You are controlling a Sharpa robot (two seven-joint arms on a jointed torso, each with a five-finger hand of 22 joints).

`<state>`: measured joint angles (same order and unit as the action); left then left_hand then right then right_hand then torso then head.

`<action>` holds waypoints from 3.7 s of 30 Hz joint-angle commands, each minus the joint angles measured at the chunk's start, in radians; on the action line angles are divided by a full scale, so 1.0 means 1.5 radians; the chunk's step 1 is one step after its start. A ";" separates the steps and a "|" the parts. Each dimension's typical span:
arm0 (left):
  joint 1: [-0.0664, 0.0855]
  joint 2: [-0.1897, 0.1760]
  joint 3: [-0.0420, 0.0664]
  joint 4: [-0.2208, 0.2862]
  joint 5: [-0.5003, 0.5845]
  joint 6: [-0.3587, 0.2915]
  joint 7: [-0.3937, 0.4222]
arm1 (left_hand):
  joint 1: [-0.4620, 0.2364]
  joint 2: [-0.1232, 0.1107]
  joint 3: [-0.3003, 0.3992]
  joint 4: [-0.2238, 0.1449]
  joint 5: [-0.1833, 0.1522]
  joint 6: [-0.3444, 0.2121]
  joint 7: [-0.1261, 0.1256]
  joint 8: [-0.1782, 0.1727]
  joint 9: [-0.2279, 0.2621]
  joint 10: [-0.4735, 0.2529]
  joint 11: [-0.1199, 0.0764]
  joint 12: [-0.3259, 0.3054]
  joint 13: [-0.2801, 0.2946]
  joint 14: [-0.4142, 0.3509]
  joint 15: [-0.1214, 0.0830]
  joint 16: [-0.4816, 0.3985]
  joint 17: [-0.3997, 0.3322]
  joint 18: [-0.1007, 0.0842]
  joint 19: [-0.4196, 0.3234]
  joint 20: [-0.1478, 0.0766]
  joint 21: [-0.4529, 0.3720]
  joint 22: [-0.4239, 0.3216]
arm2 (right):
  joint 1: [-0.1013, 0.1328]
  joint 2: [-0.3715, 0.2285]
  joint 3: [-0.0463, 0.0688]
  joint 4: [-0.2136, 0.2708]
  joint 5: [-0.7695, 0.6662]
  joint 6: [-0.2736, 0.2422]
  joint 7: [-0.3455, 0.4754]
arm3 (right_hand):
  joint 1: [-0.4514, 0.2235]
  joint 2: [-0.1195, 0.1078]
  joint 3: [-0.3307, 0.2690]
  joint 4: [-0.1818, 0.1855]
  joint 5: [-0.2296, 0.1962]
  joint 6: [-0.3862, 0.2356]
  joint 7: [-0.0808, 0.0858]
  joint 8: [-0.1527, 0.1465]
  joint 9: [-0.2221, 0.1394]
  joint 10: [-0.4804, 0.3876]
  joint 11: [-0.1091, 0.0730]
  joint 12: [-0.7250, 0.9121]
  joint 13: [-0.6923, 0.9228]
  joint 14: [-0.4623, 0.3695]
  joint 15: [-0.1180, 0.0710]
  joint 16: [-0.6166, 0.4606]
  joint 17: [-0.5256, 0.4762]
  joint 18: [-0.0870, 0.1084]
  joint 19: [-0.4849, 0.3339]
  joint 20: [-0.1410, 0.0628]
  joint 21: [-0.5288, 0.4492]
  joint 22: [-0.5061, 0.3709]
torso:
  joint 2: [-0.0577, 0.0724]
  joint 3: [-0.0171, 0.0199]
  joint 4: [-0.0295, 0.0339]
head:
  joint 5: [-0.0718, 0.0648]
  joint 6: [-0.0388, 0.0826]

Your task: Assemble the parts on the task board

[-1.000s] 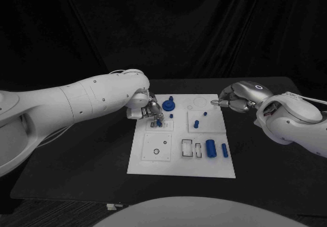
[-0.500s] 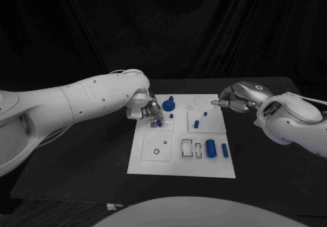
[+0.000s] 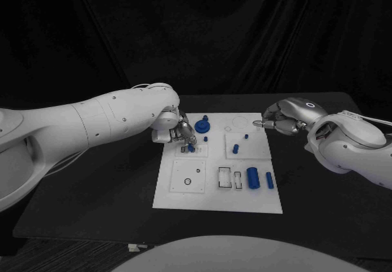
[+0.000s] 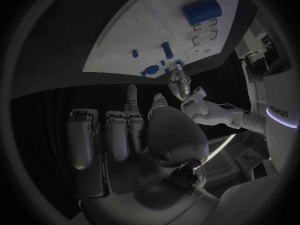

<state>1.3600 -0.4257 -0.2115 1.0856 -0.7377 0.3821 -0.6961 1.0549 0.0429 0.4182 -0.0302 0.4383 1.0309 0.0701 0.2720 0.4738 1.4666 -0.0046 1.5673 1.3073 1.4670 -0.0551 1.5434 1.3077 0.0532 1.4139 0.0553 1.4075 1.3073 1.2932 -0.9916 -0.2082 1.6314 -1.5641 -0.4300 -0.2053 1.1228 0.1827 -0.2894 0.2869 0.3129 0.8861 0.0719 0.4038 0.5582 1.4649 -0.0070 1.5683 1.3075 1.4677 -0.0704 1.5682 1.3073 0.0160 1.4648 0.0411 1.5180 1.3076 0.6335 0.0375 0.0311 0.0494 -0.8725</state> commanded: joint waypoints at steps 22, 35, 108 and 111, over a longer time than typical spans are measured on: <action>-0.007 0.006 0.000 -0.005 0.001 0.013 0.013 | -0.003 0.005 0.003 0.005 0.003 -0.004 -0.004 0.004 0.002 0.059 -0.004 -0.006 0.162 0.051 -0.005 -0.008 0.140 0.004 -0.005 -0.003 -0.006 0.043 | -0.002 0.000 0.000 0.000 -0.004 0.003 -0.013 | 0.009 0.000 -0.003 -0.002 0.003 0.002 -0.001 0.004 0.001 0.071 0.003 0.002 0.175 0.069 0.005 0.002 0.176 0.001 0.048 0.005 -0.003 0.160 | 0.000 0.0001 0.0001 | -0.002 0.000; -0.009 0.007 0.000 -0.009 0.001 0.015 0.012 | -0.013 0.004 -0.001 0.013 -0.043 -0.009 -0.004 0.004 0.008 0.057 -0.004 -0.008 0.160 0.049 -0.005 -0.011 0.137 0.005 -0.005 -0.003 -0.009 0.043 | -0.002 -0.001 0.000 0.001 -0.004 0.003 -0.013 | 0.009 0.000 -0.003 -0.002 0.003 0.002 -0.001 0.004 0.001 0.071 0.003 0.002 0.175 0.069 0.005 0.002 0.176 0.001 0.048 0.005 -0.003 0.160 | 0.000 0.0000 0.0000 | -0.002 0.000; 0.052 -0.009 0.000 -0.087 -0.047 0.040 0.048 | 0.002 0.006 -0.295 0.192 -0.248 -0.061 -0.030 0.191 0.280 0.069 -0.024 0.002 0.176 0.069 -0.022 0.018 0.175 0.001 0.019 -0.020 -0.015 0.078 | -0.006 -0.018 0.001 0.007 -0.004 -0.003 -0.005 | 0.005 -0.001 -0.010 0.003 0.003 -0.002 0.001 0.001 0.000 0.071 0.004 0.002 0.175 0.069 0.005 0.002 0.176 0.000 0.048 0.005 -0.003 0.161 | 0.004 -0.0018 -0.0018 | 0.003 0.000; 0.046 -0.002 0.000 -0.103 -0.066 0.041 0.058 | 0.004 0.005 -0.297 0.190 -0.247 -0.065 -0.030 0.198 0.290 0.069 -0.024 0.002 0.176 0.069 -0.022 0.018 0.175 0.000 0.020 -0.020 -0.014 0.080 | -0.006 -0.019 0.001 0.008 -0.004 -0.003 -0.005 | 0.005 -0.001 -0.010 0.003 0.003 -0.002 0.001 0.001 0.000 0.071 0.004 0.002 0.175 0.069 0.005 0.002 0.176 0.000 0.048 0.005 -0.003 0.161 | 0.005 -0.0026 -0.0020 | 0.002 0.000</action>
<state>1.4296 -0.4311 -0.2127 0.9363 -0.7885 0.4309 -0.6575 1.0549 0.0499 -0.0246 0.2551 0.0620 0.9390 0.0255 0.5668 0.9077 1.4652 -0.0354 1.5674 1.3073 1.4653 -0.0822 1.5646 1.3073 0.0532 1.4392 0.0303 1.3846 1.3074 1.2864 -1.0188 -0.2081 1.6409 -1.5641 -0.4289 -0.2070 1.1317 0.1816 -0.2979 0.2897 0.3129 0.8860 0.0719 0.4038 0.5585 1.4644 -0.0074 1.5683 1.3076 1.4676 -0.0704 1.5682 1.3073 0.0157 1.4648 0.0410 1.5180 1.3075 0.6381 0.0354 0.0290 0.0541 -0.8725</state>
